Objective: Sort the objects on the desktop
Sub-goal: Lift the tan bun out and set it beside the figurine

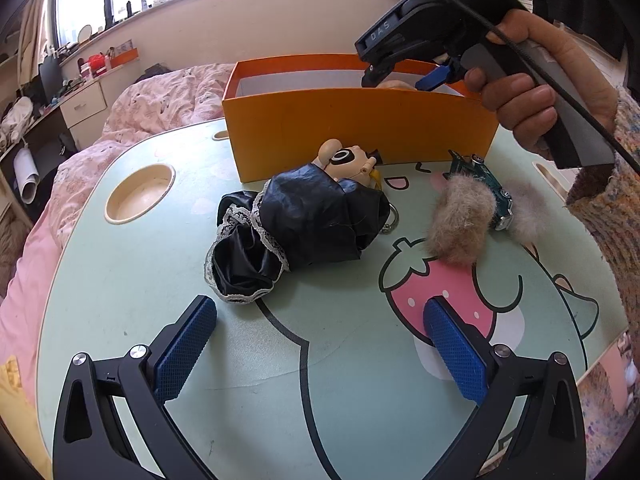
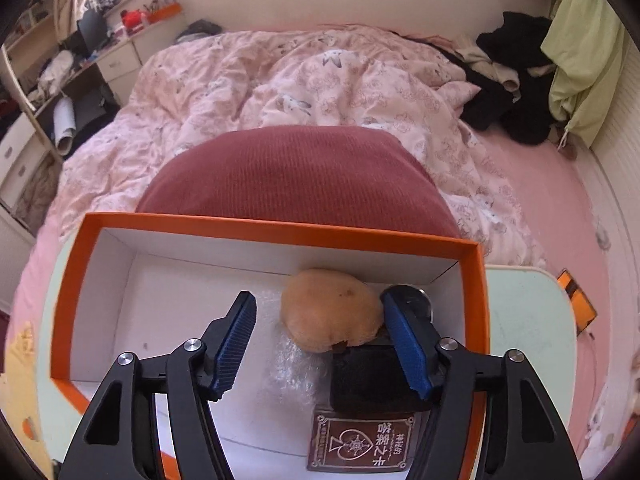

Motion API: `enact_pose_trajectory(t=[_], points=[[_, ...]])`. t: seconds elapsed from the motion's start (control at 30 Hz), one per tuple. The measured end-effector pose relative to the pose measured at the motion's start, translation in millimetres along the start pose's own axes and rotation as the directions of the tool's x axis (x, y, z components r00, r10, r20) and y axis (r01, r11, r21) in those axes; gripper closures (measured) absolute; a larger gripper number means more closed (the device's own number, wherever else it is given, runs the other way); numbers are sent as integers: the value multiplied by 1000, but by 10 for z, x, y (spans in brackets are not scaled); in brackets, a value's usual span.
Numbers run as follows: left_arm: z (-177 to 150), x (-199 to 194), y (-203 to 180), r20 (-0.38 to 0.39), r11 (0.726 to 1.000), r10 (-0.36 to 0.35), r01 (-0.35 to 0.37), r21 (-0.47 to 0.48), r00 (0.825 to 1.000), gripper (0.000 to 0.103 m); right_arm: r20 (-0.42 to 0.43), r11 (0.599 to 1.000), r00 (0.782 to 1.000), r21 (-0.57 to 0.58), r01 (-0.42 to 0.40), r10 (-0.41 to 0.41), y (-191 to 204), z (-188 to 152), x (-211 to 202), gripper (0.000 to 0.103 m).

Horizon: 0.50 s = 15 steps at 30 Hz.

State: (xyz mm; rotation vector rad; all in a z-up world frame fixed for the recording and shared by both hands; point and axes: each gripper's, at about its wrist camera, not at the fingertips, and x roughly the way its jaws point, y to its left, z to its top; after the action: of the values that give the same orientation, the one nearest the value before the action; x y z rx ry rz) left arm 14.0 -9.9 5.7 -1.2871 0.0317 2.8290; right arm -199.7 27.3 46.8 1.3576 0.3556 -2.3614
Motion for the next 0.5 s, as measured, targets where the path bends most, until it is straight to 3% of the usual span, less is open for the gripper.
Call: enact_pose_trajectory(t=[0.03, 0.13, 0.27, 0.37, 0.5], points=[[3, 1, 8, 1, 1000, -1, 1, 0, 1000, 0, 0, 1000, 1000, -17, 27, -27, 13, 1, 6, 56], [5, -7, 7, 2, 1000, -4, 4, -2, 1000, 0, 5, 998, 998, 8, -69, 69, -57, -1, -111, 63], [1, -16, 4, 3, 1000, -4, 4, -2, 1000, 0, 110, 987, 983, 47, -152, 146, -133, -82, -533, 63], [2, -16, -1, 3, 1000, -5, 5, -2, 1000, 0, 196, 972, 956, 48, -232, 218, -176, -294, -978, 63], [3, -18, 3, 3, 1000, -4, 4, -2, 1000, 0, 213, 964, 943, 7, -264, 257, -123, -688, -1250, 63]])
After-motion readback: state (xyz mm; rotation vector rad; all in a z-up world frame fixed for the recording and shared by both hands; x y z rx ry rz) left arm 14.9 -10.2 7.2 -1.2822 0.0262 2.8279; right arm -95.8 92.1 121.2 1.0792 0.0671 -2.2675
